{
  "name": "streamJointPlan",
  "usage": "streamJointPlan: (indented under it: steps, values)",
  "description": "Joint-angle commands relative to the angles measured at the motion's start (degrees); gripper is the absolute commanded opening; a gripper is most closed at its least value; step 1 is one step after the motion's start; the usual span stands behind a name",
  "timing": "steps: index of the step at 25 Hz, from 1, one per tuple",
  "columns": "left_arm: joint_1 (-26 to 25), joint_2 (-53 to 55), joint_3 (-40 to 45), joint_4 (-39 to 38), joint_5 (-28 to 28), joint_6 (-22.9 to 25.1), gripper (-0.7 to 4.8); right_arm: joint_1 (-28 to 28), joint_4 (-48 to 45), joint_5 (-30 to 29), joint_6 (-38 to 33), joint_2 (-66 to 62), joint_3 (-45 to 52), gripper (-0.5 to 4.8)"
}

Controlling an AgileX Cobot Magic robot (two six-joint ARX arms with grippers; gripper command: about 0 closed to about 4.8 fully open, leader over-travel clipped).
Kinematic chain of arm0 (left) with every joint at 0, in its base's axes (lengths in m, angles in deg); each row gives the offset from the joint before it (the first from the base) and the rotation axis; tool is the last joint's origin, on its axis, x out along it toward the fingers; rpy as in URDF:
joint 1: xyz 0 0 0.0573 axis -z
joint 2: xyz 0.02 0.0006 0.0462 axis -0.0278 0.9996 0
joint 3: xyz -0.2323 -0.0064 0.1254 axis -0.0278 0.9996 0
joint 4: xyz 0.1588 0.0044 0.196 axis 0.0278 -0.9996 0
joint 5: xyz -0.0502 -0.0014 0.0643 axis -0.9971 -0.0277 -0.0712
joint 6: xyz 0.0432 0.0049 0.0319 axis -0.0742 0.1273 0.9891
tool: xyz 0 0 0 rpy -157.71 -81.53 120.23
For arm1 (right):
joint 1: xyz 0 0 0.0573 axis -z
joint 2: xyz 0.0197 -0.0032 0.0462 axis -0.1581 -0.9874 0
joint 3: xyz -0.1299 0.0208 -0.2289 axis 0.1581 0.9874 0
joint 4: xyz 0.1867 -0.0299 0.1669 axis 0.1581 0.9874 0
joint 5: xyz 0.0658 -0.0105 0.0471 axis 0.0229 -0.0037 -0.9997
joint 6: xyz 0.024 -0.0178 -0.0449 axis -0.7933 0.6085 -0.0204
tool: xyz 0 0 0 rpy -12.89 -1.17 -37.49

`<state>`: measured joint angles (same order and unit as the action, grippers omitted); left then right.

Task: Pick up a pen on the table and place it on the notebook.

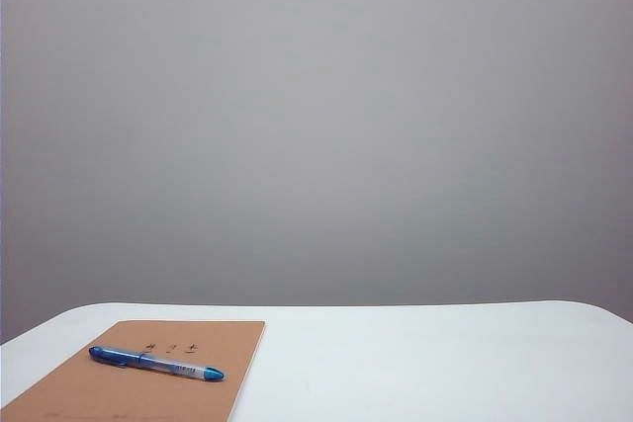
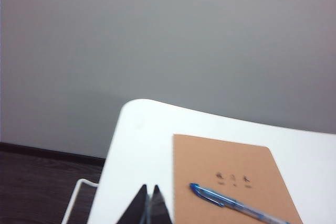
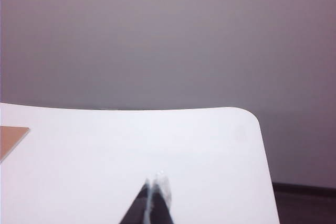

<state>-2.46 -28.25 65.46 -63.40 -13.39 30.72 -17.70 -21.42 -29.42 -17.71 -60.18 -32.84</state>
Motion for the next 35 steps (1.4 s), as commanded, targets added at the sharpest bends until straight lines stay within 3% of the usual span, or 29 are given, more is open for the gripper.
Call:
streamJointPlan:
  steps: [1, 6, 35]
  values:
    - [0.8, 0.0, -0.2, -1.5, 1.5, 0.8, -0.06, 0.0, 1.2, 3.1, -0.3, -0.1, 0.3, -0.06]
    - [0.8, 0.0, -0.2, -3.2, 1.5, 0.8, -0.05, 0.0, 5.7, 4.6, -1.9, -0.2, 0.3, -0.06]
    - [0.8, 0.0, -0.3, -3.9, 4.3, 0.3, -0.05, 0.0, 5.3, 5.0, -1.8, -0.2, 0.3, -0.05]
